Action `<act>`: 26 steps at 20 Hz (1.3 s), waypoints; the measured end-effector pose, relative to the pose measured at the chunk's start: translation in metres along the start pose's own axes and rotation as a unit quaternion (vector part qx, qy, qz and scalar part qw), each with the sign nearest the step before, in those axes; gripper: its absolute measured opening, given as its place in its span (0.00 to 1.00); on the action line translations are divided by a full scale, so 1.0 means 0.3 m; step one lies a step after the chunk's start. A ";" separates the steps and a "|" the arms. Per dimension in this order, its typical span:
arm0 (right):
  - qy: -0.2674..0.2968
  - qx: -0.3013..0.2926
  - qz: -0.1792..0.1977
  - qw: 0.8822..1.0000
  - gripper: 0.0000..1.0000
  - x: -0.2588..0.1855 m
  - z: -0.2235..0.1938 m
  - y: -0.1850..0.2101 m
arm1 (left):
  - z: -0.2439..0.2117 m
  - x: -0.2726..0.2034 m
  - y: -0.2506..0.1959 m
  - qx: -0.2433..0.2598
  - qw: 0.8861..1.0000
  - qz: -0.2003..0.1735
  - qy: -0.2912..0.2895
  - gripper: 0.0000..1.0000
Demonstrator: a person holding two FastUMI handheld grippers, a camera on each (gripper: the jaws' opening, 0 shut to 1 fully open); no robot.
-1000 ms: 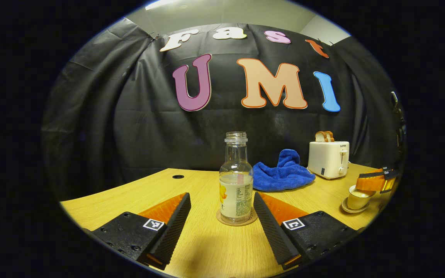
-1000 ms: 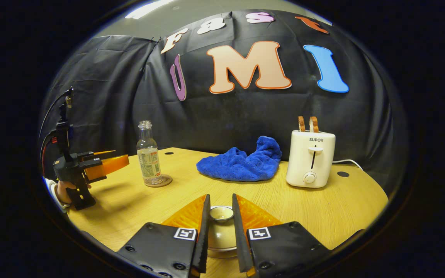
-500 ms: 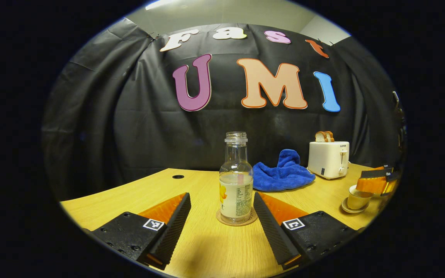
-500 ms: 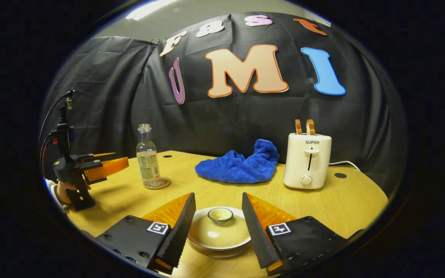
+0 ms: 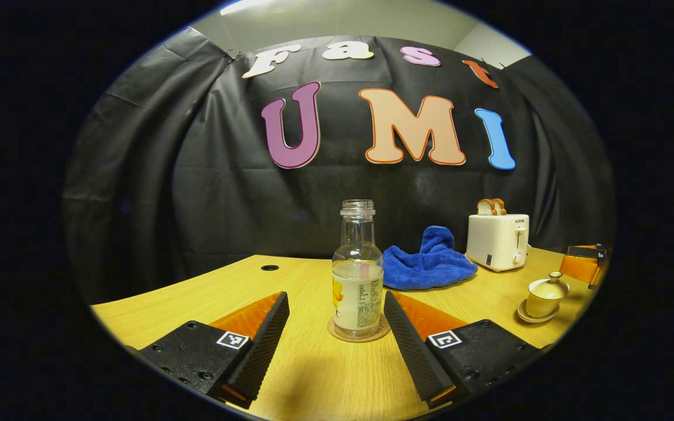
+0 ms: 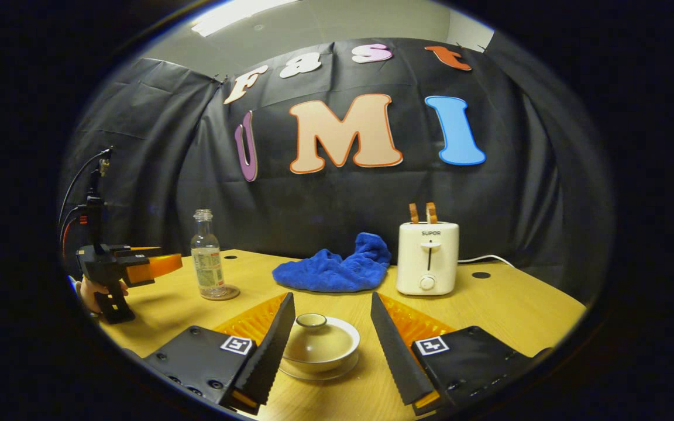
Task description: Open the teacup lid with one hand, grasp the water bottle and pour water into the teacup with the other hand; after pouring, place the water bottle on the coaster and then close the teacup lid.
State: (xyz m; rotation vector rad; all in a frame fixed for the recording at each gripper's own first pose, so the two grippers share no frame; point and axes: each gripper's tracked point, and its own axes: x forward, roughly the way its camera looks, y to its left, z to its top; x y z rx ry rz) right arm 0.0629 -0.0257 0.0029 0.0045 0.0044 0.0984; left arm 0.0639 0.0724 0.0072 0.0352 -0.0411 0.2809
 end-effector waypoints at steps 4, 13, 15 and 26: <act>-0.005 -0.003 -0.102 0.995 0.85 -0.073 0.013 -0.152 | 0.000 -0.001 -0.002 0.000 1.000 0.001 0.000 0.95; -0.011 -0.009 -0.228 0.974 0.82 -0.184 0.023 -0.304 | 0.000 -0.048 0.076 0.001 0.998 0.064 0.001 0.95; -0.010 -0.009 -0.232 0.973 0.84 -0.189 0.024 -0.310 | 0.001 -0.055 0.077 0.002 0.998 0.065 0.001 0.95; -0.010 -0.009 -0.231 0.973 0.84 -0.188 0.022 -0.310 | -0.001 -0.060 0.068 0.001 0.998 0.062 0.001 0.95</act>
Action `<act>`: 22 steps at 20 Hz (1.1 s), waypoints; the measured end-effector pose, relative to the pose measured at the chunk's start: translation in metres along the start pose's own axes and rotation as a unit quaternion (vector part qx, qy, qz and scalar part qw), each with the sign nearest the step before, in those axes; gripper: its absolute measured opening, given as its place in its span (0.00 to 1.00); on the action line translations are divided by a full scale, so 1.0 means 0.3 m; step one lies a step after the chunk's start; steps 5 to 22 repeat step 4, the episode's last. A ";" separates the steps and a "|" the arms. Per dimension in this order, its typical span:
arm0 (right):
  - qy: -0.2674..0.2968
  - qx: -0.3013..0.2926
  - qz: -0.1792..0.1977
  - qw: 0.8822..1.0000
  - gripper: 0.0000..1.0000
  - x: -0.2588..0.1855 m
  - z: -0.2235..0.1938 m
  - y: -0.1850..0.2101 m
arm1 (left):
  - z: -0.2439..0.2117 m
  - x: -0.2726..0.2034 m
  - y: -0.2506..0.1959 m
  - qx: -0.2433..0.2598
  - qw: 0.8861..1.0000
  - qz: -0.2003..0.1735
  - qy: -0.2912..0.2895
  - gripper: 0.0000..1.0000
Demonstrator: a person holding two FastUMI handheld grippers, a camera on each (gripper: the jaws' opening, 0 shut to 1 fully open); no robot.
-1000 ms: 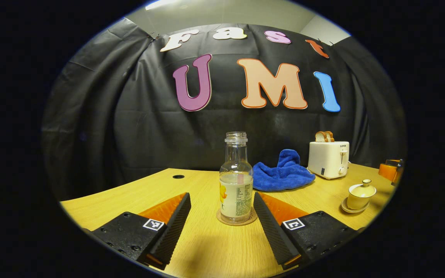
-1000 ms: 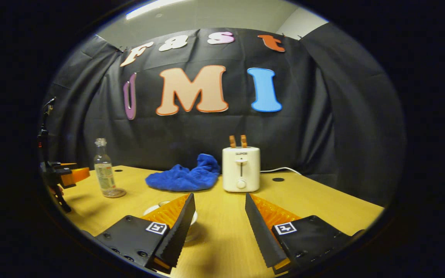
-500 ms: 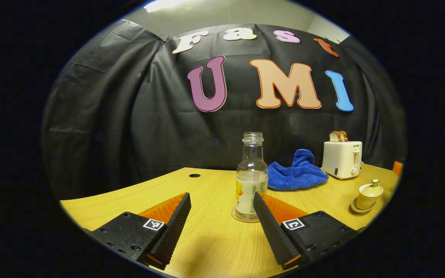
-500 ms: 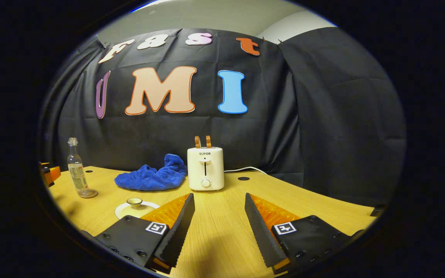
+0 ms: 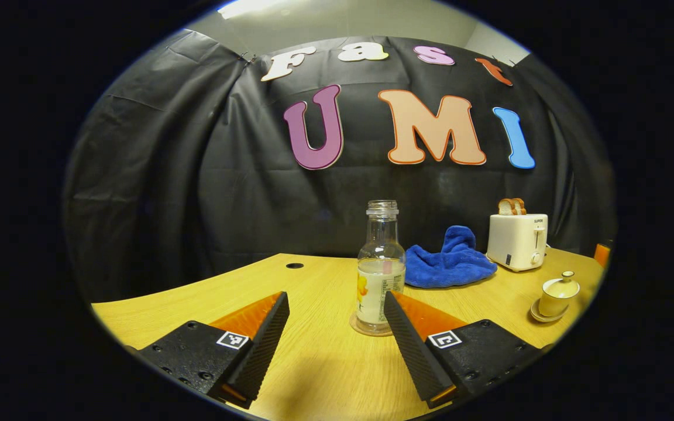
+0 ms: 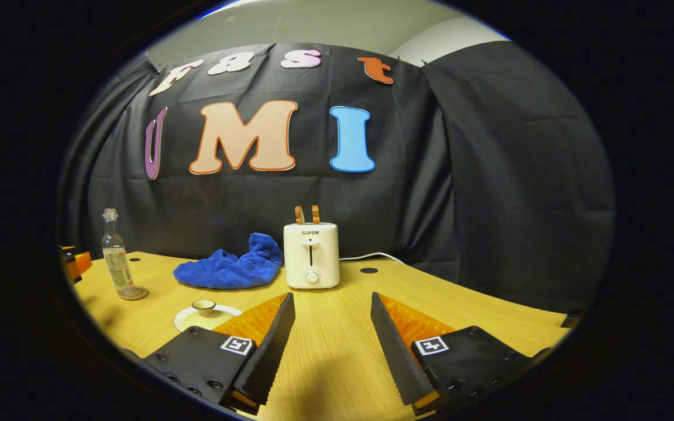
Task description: Open the teacup lid with one hand, grasp the water bottle and pour water into the teacup with the other hand; after pouring, place the water bottle on the coaster and then close the teacup lid.
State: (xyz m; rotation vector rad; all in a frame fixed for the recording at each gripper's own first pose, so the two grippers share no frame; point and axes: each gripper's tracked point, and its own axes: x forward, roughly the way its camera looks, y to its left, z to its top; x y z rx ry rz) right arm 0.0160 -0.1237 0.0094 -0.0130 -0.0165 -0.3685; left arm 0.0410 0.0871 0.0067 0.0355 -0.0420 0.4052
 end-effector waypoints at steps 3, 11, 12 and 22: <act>0.000 0.000 0.000 1.000 0.84 0.002 -0.001 0.000 | 0.000 0.001 0.000 0.000 1.000 0.000 0.000 0.95; 0.000 0.000 0.000 1.000 0.82 0.002 -0.001 0.000 | -0.002 0.000 0.002 0.000 1.000 0.000 0.000 0.95; 0.000 0.000 0.000 1.000 0.82 0.002 -0.001 0.000 | -0.002 0.000 0.002 0.000 1.000 0.000 0.000 0.95; 0.000 0.000 0.000 1.000 0.82 0.002 -0.001 0.000 | -0.002 0.000 0.002 0.000 1.000 0.000 0.000 0.95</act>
